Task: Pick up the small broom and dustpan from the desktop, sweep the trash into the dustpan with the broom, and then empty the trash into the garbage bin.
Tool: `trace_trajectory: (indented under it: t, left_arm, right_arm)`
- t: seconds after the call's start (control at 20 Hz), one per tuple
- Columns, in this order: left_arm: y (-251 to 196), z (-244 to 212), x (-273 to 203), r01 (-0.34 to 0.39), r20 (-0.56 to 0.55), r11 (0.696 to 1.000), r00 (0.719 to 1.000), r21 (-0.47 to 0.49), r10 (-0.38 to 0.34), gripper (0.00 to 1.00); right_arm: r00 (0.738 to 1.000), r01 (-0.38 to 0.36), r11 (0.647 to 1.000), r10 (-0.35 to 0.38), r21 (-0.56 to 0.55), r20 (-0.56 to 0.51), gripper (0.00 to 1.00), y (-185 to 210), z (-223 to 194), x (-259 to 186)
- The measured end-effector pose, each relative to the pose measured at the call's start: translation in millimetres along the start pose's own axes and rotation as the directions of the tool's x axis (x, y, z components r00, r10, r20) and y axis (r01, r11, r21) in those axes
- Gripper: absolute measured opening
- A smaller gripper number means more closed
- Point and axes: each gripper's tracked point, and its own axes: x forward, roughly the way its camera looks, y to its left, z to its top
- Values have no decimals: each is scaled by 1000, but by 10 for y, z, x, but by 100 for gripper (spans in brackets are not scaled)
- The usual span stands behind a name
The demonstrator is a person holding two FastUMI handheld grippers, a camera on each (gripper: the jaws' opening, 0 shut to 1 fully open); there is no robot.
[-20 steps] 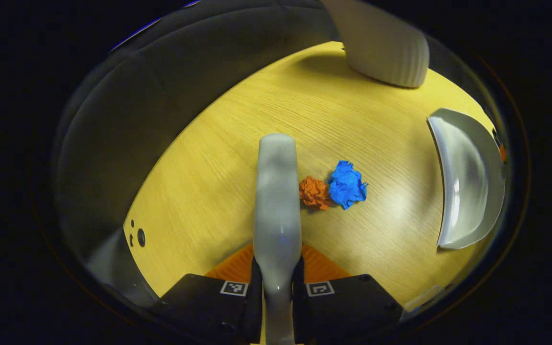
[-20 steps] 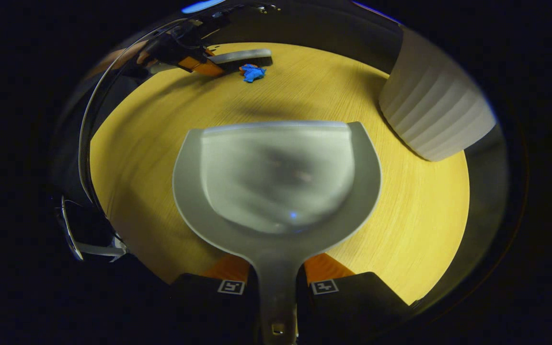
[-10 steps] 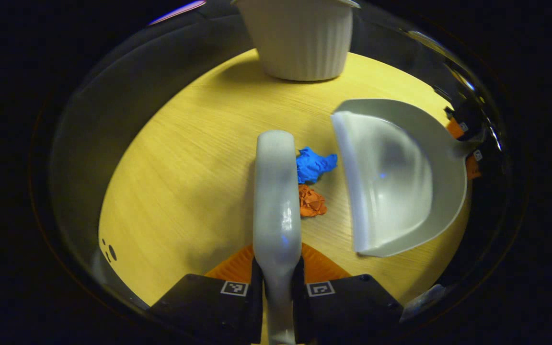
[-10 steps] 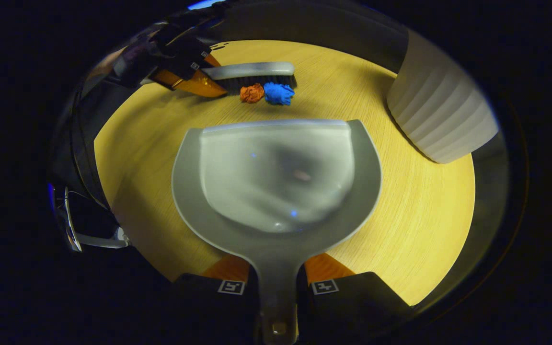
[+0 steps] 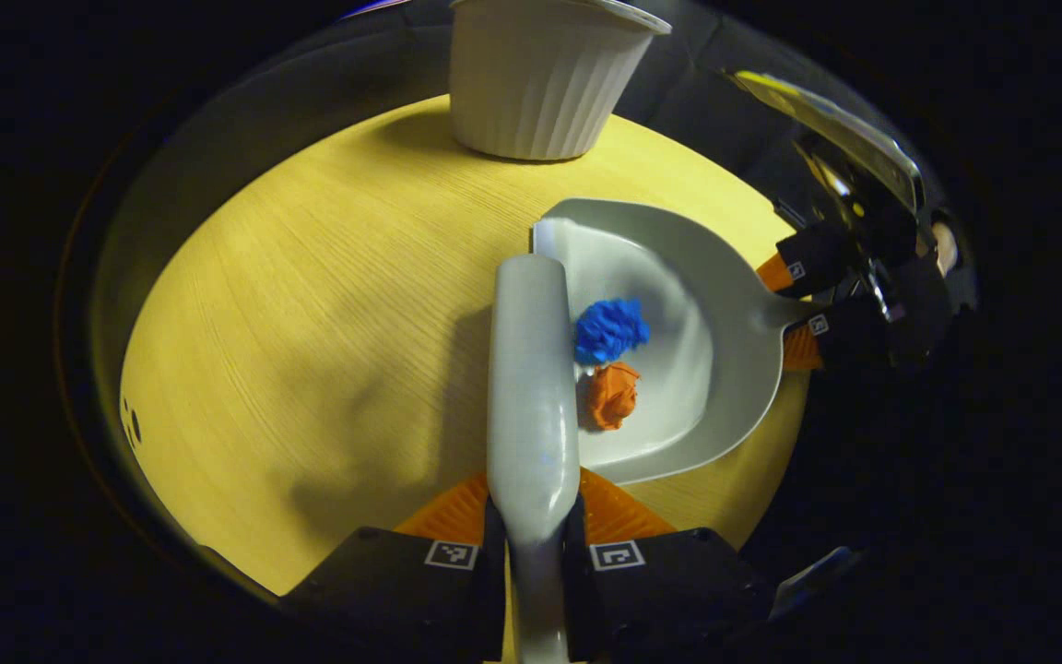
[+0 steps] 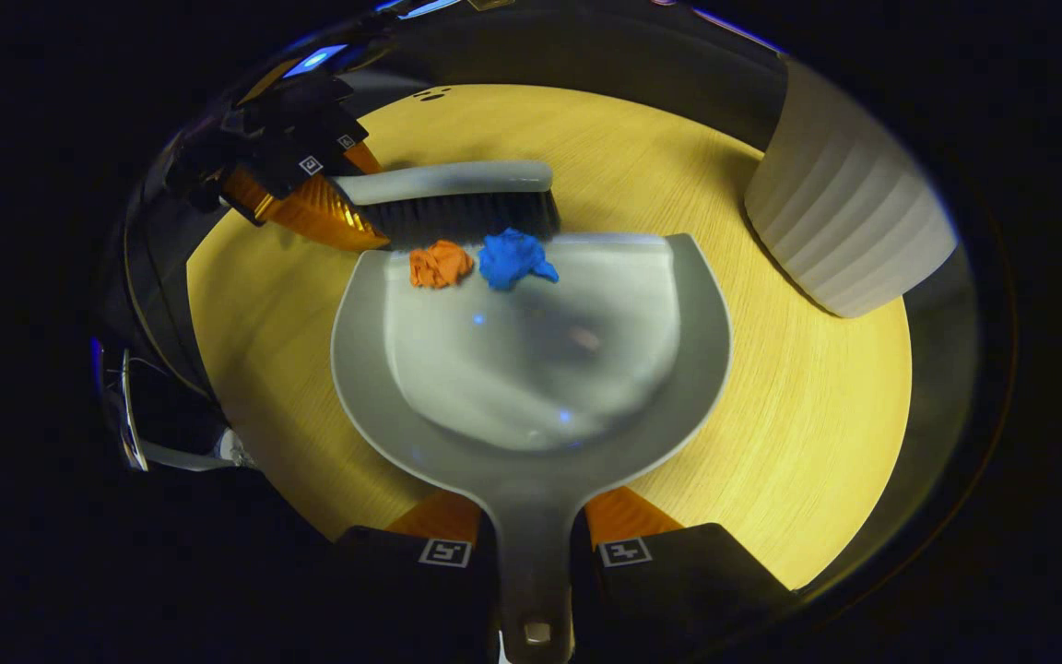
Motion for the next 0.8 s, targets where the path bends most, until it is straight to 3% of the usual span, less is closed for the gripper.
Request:
trace_trajectory:
  t: [0.15,0.3,0.55,0.65,0.8]
  left_arm:
    - [-80,-89,-57,-8,20,998,1000,-56,9,30]
    - [-61,-113,-159,-89,76,990,992,-113,97,29]
    - [-31,-295,-439,-138,154,945,970,-296,189,30]
    - [-22,-488,-513,-149,173,924,960,-352,221,30]
    - [85,-802,-518,-160,187,889,947,-428,261,30]
  right_arm:
    - [1000,-9,1000,9,11,1,32,-23,18,71]
    - [1000,-18,999,18,36,-6,35,-130,-5,109]
    - [1000,2,998,-2,66,-12,35,-424,-167,262]
    - [1000,14,997,-14,75,0,39,-703,-132,273]
    - [998,58,994,-61,97,27,35,-1254,-118,134]
